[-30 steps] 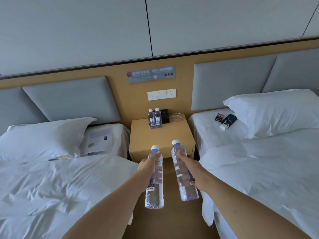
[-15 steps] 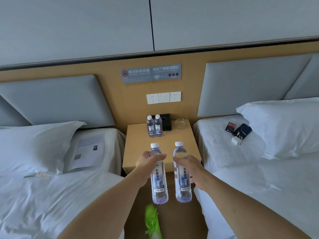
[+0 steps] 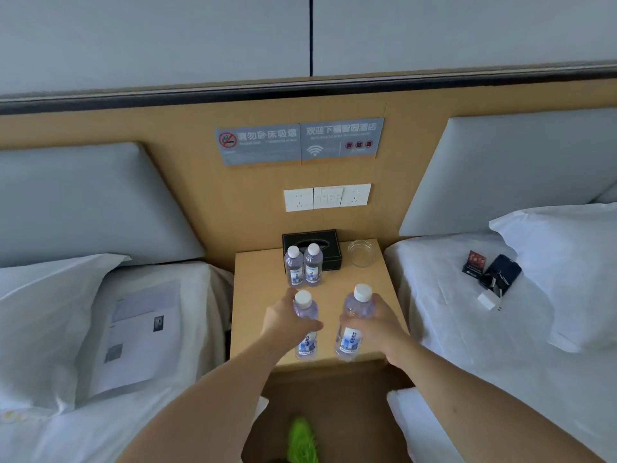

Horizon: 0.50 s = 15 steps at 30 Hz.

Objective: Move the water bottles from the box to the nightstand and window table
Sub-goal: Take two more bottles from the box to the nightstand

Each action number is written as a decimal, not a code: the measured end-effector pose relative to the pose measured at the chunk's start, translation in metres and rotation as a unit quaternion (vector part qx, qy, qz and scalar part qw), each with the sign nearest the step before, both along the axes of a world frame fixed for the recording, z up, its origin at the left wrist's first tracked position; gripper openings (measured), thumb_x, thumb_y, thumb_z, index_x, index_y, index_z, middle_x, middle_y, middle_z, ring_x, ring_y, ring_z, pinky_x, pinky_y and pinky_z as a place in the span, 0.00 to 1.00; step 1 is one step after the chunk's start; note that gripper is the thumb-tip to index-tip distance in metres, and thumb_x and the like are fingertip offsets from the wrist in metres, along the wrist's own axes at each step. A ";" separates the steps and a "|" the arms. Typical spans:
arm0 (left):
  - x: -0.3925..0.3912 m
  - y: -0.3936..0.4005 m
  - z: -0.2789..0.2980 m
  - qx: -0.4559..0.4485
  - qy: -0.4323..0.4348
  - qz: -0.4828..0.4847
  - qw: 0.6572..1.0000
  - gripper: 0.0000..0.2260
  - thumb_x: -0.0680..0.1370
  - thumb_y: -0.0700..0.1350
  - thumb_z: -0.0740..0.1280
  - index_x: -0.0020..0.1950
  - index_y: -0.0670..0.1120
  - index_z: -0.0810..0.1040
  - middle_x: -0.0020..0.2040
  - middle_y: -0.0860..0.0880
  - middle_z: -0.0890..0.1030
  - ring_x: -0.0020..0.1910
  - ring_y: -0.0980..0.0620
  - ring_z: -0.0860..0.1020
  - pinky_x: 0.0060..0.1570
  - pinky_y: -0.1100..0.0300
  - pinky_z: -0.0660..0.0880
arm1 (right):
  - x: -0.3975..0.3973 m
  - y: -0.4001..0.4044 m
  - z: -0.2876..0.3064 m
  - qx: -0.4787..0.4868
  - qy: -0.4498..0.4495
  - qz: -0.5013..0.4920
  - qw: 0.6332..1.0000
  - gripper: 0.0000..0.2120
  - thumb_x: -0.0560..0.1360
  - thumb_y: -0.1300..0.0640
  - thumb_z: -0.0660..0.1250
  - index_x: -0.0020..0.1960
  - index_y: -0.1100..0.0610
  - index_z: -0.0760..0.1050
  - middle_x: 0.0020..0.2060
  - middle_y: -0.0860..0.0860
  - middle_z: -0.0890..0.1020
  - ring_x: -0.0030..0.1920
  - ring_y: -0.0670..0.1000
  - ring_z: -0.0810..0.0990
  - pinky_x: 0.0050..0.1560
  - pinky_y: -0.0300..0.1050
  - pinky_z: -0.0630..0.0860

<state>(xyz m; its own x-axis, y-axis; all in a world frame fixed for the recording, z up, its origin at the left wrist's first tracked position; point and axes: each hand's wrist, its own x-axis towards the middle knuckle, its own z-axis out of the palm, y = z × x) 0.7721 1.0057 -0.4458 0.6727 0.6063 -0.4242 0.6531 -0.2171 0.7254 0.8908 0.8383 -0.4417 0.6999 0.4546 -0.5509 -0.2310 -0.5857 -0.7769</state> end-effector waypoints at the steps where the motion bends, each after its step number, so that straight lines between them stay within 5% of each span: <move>1: 0.006 0.009 -0.006 0.006 0.008 -0.007 1.000 0.27 0.65 0.51 0.83 0.55 0.59 0.70 0.47 0.56 0.79 0.43 0.59 0.77 0.33 0.64 0.70 | 0.007 0.009 -0.005 -0.004 -0.010 -0.008 1.000 0.28 0.69 0.51 0.80 0.63 0.48 0.70 0.57 0.48 0.81 0.55 0.49 0.82 0.48 0.44 0.78; 5: 0.023 0.029 -0.025 0.024 0.028 -0.020 0.999 0.27 0.65 0.49 0.83 0.56 0.57 0.69 0.47 0.56 0.78 0.45 0.54 0.77 0.35 0.63 0.71 | 0.027 0.032 -0.014 -0.037 -0.045 -0.005 0.998 0.29 0.69 0.51 0.80 0.65 0.49 0.70 0.57 0.49 0.80 0.56 0.51 0.80 0.47 0.42 0.77; 7: 0.030 0.035 -0.033 0.024 0.032 -0.010 0.999 0.28 0.66 0.48 0.83 0.55 0.59 0.68 0.46 0.57 0.76 0.44 0.57 0.76 0.34 0.66 0.69 | 0.041 0.042 -0.020 -0.064 -0.064 0.012 0.996 0.30 0.68 0.52 0.81 0.65 0.53 0.71 0.57 0.51 0.80 0.57 0.53 0.80 0.53 0.47 0.77; 13: 0.056 0.053 -0.056 0.045 0.060 0.020 0.997 0.25 0.64 0.46 0.83 0.51 0.59 0.71 0.43 0.58 0.77 0.40 0.63 0.74 0.32 0.67 0.65 | 0.084 0.068 -0.045 -0.123 -0.122 0.095 0.980 0.25 0.66 0.53 0.81 0.59 0.58 0.76 0.52 0.52 0.83 0.52 0.54 0.81 0.52 0.51 0.78; 15: 0.065 0.057 -0.063 0.047 0.066 0.035 0.996 0.25 0.64 0.46 0.83 0.53 0.57 0.73 0.45 0.56 0.79 0.41 0.58 0.76 0.33 0.67 0.66 | 0.098 0.077 -0.056 -0.133 -0.140 0.111 0.975 0.25 0.65 0.54 0.81 0.59 0.57 0.77 0.51 0.53 0.83 0.51 0.54 0.81 0.51 0.50 0.78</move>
<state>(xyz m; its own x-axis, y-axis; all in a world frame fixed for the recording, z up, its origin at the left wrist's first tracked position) 0.8371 1.0628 -0.5090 0.5700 0.6910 -0.4445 0.7569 -0.2313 0.6112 0.9889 0.9153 -0.4975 0.7398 0.4795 -0.4720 0.1233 -0.7862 -0.6056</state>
